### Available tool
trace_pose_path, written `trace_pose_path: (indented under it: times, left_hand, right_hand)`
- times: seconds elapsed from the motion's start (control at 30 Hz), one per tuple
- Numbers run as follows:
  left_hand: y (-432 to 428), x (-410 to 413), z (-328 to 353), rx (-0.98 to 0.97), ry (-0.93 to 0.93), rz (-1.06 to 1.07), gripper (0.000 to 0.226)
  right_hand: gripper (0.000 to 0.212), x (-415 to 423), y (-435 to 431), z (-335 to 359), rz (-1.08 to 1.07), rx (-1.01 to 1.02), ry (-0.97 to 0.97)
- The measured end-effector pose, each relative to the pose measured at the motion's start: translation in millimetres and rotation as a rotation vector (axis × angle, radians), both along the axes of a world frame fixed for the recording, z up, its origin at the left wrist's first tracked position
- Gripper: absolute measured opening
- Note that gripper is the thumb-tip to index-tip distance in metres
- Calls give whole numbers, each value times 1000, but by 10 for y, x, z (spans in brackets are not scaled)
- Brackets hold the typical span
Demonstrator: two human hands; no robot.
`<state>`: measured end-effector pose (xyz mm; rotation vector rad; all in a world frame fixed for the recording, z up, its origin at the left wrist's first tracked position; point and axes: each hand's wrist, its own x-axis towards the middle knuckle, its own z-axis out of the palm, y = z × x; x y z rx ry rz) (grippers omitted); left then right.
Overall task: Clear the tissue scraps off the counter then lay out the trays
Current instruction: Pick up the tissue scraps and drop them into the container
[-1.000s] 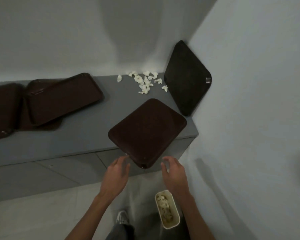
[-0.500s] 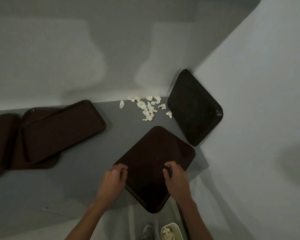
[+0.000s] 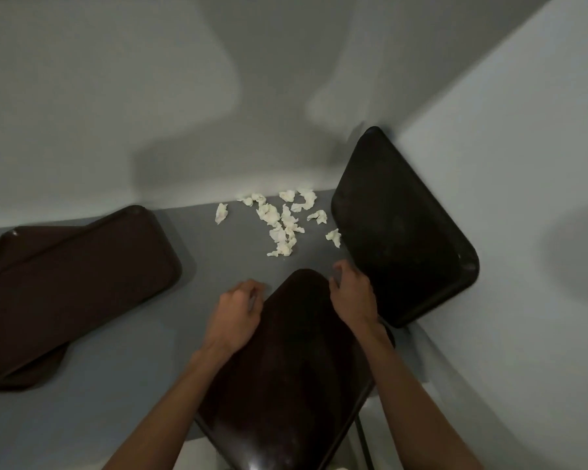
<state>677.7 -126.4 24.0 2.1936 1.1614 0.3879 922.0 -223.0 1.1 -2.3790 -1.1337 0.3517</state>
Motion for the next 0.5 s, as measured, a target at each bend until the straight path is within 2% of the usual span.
trace_pose_path:
  times: [0.13, 0.3, 0.37, 0.43, 0.5]
  left_hand:
    - [218, 302, -126, -1, -6, 10, 13]
    - [414, 514, -275, 13, 1, 7, 11]
    - [491, 602, -298, 21, 4, -10, 13]
    - [582, 718, -299, 45, 8, -42, 14]
    - [699, 896, -271, 70, 13, -88, 15]
  right_hand:
    - [45, 297, 593, -142, 72, -64, -107]
    - [58, 684, 1142, -376, 83, -159, -128]
    - [53, 758, 1265, -470, 80, -180, -150]
    - [37, 796, 1330, -541, 99, -227, -130]
    - [36, 764, 1366, -589, 94, -223, -93]
